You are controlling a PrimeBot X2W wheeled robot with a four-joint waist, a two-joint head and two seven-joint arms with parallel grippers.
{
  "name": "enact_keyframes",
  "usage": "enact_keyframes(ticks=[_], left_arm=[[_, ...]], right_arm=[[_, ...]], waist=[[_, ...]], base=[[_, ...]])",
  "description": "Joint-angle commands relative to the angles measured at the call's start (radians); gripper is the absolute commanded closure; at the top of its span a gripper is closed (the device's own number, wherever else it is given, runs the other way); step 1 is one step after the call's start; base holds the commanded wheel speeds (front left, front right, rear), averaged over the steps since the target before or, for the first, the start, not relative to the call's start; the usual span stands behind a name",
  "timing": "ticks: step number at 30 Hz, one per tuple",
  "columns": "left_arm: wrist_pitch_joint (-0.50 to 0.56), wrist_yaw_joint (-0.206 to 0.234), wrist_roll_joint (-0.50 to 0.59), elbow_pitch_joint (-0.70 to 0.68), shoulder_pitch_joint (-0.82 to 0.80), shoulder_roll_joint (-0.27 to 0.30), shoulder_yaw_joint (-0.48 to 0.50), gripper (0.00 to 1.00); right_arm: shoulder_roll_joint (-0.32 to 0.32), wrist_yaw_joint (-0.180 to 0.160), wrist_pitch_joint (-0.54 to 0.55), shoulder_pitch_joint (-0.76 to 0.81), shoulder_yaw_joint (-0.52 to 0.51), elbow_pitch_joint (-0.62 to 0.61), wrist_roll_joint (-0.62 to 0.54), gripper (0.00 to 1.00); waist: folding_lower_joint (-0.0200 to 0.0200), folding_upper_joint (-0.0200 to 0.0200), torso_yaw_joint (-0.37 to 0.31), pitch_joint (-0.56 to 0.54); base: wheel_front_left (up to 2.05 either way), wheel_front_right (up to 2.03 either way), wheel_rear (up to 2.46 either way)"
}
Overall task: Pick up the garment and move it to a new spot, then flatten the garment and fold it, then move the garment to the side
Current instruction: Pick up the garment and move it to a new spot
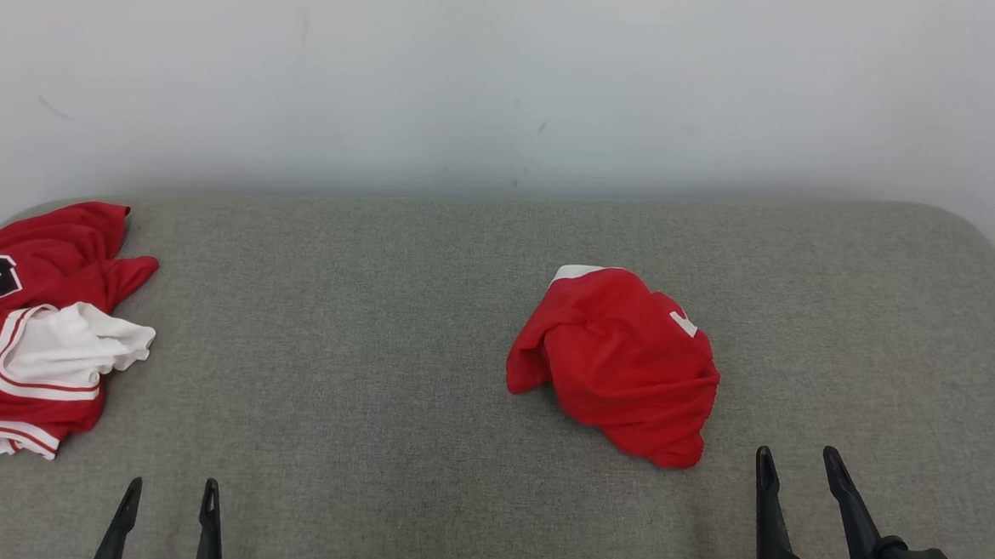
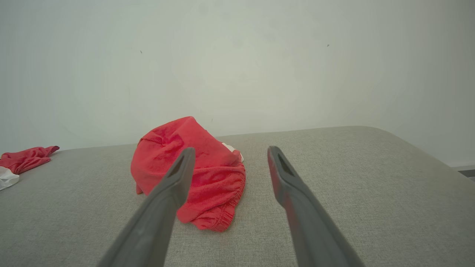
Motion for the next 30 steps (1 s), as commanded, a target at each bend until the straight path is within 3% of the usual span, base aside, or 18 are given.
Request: enact_keyframes(ticks=[1,30], left_arm=[[-0.003,-0.006,0.01,0.001,0.012,-0.004,0.006,0.0],[-0.003,-0.038,0.04,0.0,0.01,-0.032,0.041,0.0]], right_arm=[[0.003,-0.002,0.0,0.01,-0.003,0.003,-0.005,0.0],[0.003,-0.002,0.0,0.012,-0.002,0.014,0.0,0.0]], waist=[[0.0,0.0,0.002,0.0],[0.0,0.0,0.007,0.006]], base=[[0.0,0.0,0.0],[0.0,0.0,0.0]])
